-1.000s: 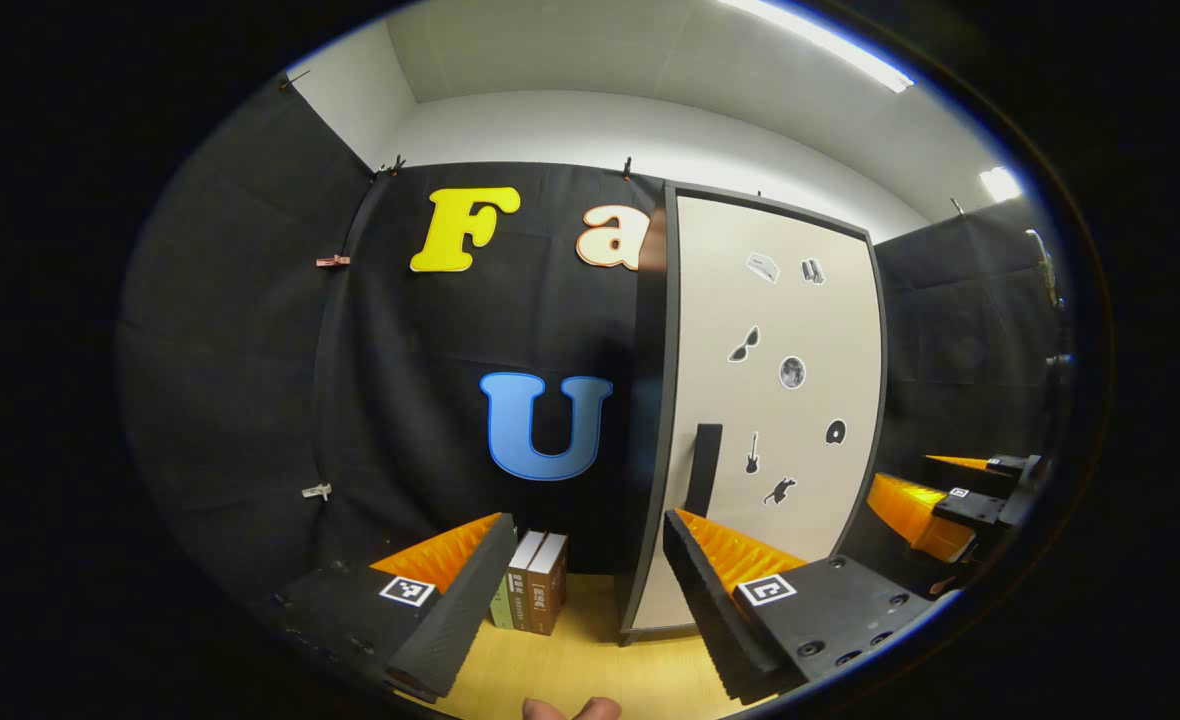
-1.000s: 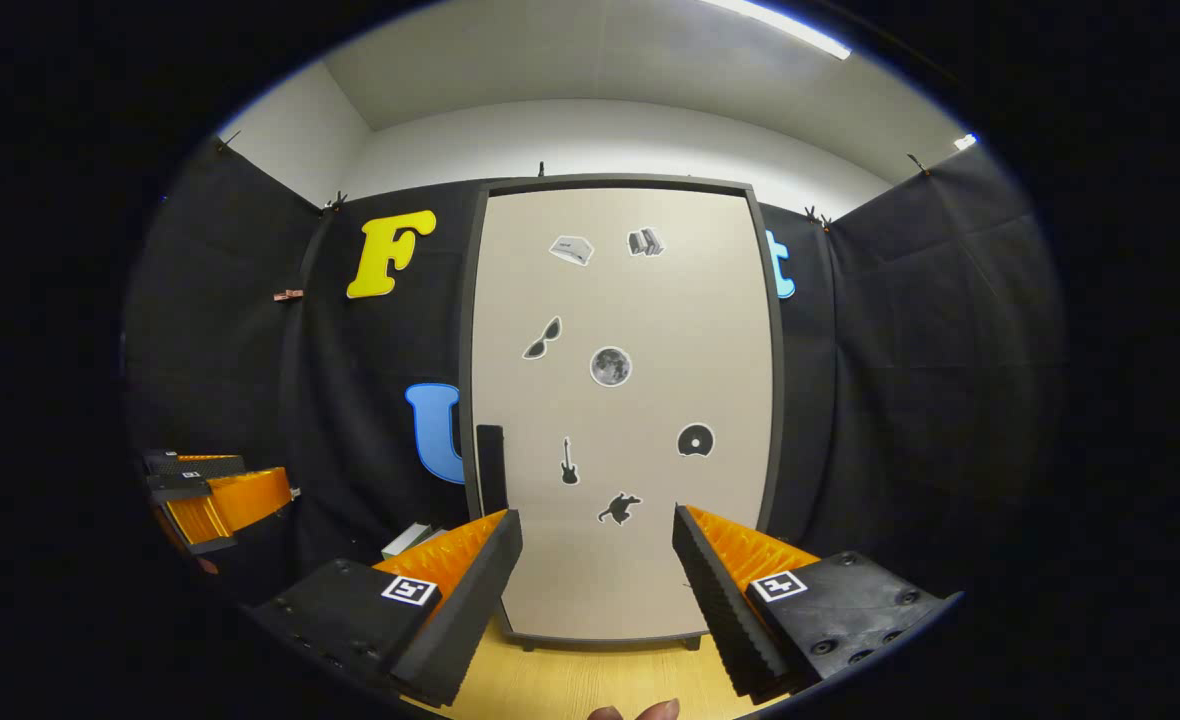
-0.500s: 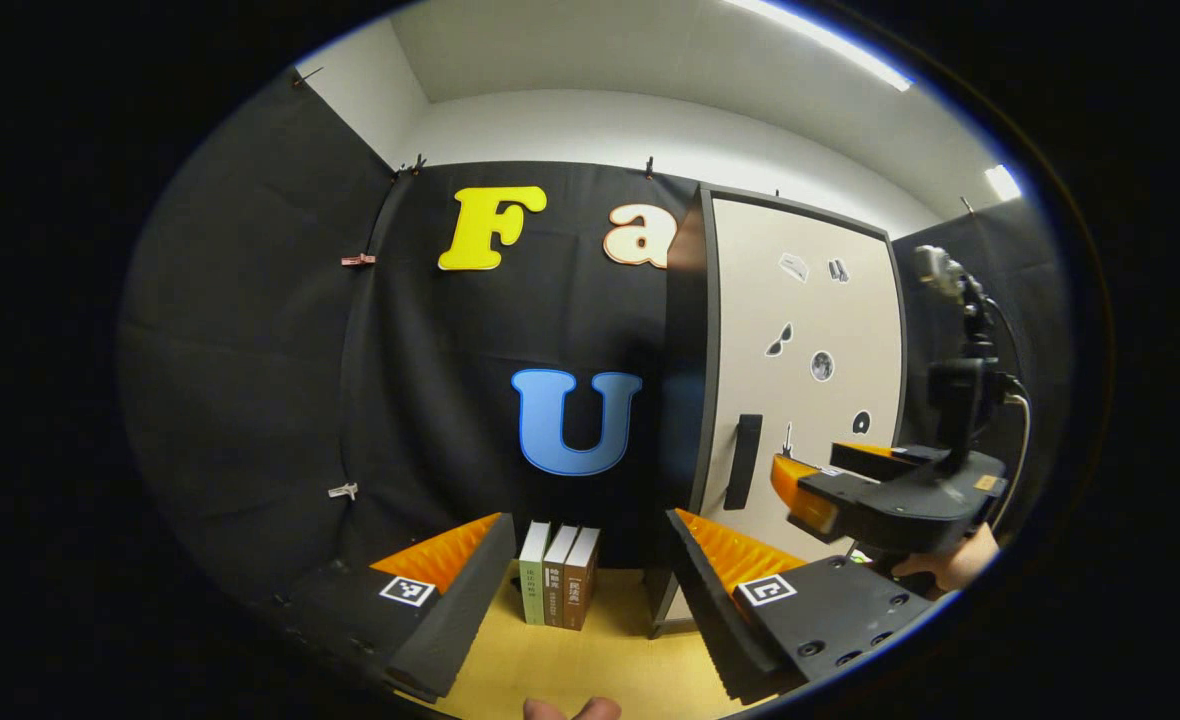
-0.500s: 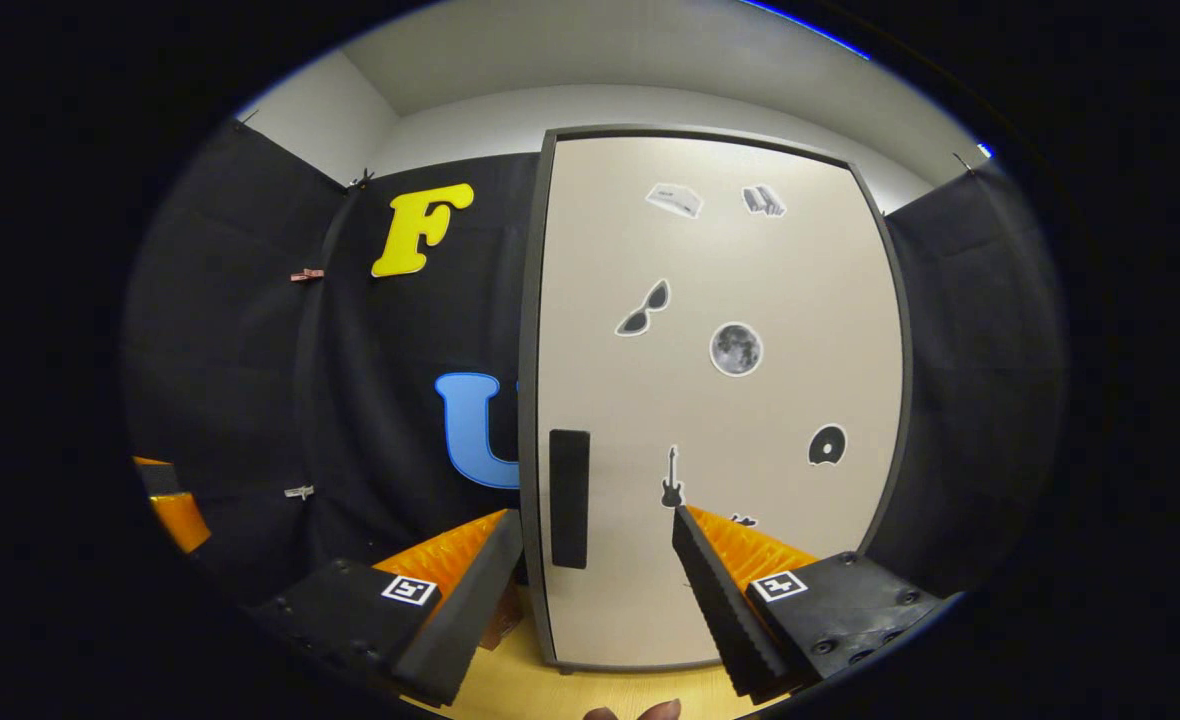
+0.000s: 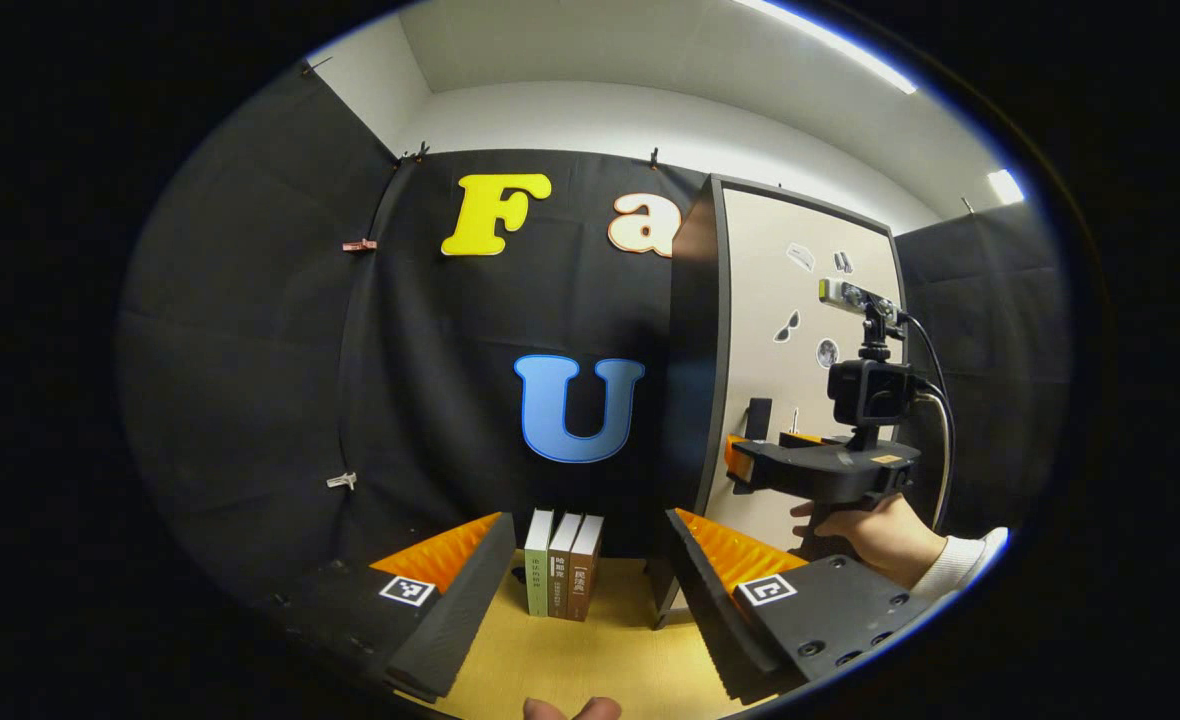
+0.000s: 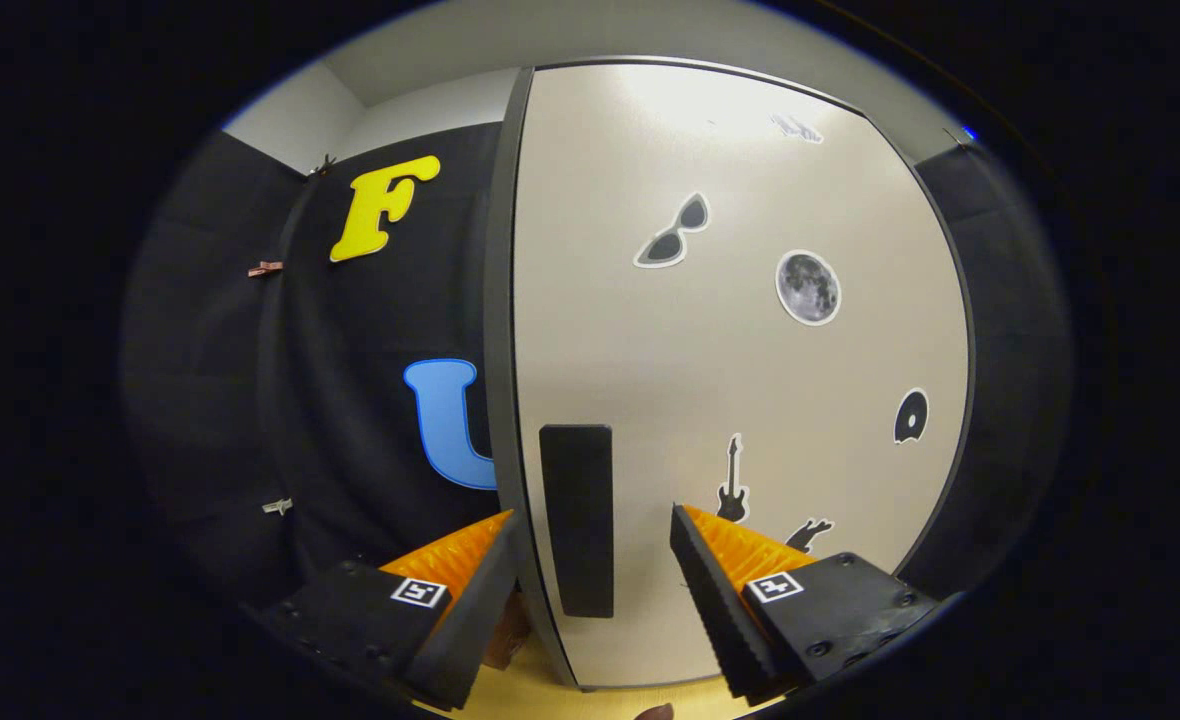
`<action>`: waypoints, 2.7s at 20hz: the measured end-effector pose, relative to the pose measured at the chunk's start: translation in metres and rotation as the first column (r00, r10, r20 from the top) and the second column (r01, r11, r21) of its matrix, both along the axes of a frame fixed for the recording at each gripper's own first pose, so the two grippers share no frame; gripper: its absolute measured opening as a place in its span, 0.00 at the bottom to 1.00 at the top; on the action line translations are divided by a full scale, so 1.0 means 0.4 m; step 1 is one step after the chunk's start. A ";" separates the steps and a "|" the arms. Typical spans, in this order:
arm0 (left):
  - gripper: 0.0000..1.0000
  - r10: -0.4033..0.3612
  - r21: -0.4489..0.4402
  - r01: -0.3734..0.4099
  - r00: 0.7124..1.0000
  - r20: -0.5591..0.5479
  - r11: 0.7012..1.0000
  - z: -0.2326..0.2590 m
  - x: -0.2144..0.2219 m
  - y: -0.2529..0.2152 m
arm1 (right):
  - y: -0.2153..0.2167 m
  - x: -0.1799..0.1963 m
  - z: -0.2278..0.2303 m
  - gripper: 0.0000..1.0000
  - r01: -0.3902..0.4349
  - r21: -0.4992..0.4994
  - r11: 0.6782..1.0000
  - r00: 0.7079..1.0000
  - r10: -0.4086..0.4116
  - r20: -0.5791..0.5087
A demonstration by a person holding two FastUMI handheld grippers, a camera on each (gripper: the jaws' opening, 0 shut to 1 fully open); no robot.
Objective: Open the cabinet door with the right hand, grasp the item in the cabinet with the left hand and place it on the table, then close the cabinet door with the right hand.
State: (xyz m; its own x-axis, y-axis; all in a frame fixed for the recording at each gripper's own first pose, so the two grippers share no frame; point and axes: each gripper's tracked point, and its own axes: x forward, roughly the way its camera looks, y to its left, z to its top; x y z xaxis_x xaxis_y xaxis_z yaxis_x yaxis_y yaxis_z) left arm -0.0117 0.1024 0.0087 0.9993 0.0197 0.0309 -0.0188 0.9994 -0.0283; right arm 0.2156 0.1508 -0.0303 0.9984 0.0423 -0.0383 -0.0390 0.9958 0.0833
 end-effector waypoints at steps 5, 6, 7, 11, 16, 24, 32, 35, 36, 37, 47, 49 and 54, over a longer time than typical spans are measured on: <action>0.94 -0.009 0.026 0.009 1.000 -0.017 1.000 -0.026 0.015 -0.022 | -0.008 0.025 0.000 0.65 0.042 -0.004 0.999 0.999 -0.042 0.022; 0.94 -0.007 0.033 0.007 1.000 -0.022 0.999 -0.032 0.015 -0.028 | -0.001 0.027 0.002 0.65 0.038 -0.018 0.999 0.999 -0.037 0.032; 0.94 -0.008 0.042 0.009 1.000 -0.026 0.999 -0.035 0.017 -0.036 | 0.014 0.025 0.004 0.58 0.014 -0.027 1.000 0.999 -0.013 0.034; 0.94 0.002 0.052 0.001 0.999 -0.055 0.999 -0.074 0.001 -0.060 | 0.011 0.028 0.000 0.32 0.018 -0.024 1.000 1.000 -0.018 0.011; 0.94 0.009 0.037 -0.008 1.000 -0.026 0.999 -0.060 -0.044 -0.082 | 0.015 0.004 0.000 0.19 -0.031 -0.010 0.999 1.000 0.031 -0.004; 0.94 -0.005 0.040 0.004 1.000 0.010 0.999 -0.004 -0.036 -0.137 | -0.006 -0.089 0.007 0.19 -0.185 0.006 0.983 0.983 0.185 -0.021; 0.94 -0.021 0.002 0.021 0.999 0.033 1.000 0.044 -0.033 -0.192 | -0.069 -0.187 0.017 0.19 -0.246 0.033 0.969 0.969 0.247 -0.021; 0.94 -0.026 -0.015 0.027 0.998 0.057 1.000 0.059 -0.035 -0.214 | -0.093 -0.213 0.018 0.19 -0.254 0.045 0.966 0.967 0.255 -0.023; 0.94 -0.024 -0.024 0.025 0.998 0.056 0.999 0.055 -0.036 -0.217 | -0.101 -0.217 0.016 0.19 -0.260 0.045 0.965 0.965 0.261 -0.026; 0.94 -0.027 -0.031 0.028 0.998 0.057 0.999 0.055 -0.032 -0.221 | -0.110 -0.225 0.017 0.19 -0.265 0.049 0.963 0.963 0.267 -0.030; 0.94 -0.036 -0.059 0.040 0.997 0.070 0.997 0.052 0.014 -0.291 | -0.200 -0.285 0.022 0.18 -0.288 0.050 0.956 0.956 0.290 -0.046; 0.94 -0.038 -0.063 0.042 0.997 0.065 0.997 0.043 0.026 -0.300 | -0.219 -0.293 0.023 0.18 -0.280 0.058 0.958 0.958 0.283 -0.050; 0.94 -0.054 -0.082 0.059 0.996 0.065 0.995 0.016 0.042 -0.318 | -0.272 -0.311 0.024 0.18 -0.209 -0.007 0.978 0.977 0.208 -0.048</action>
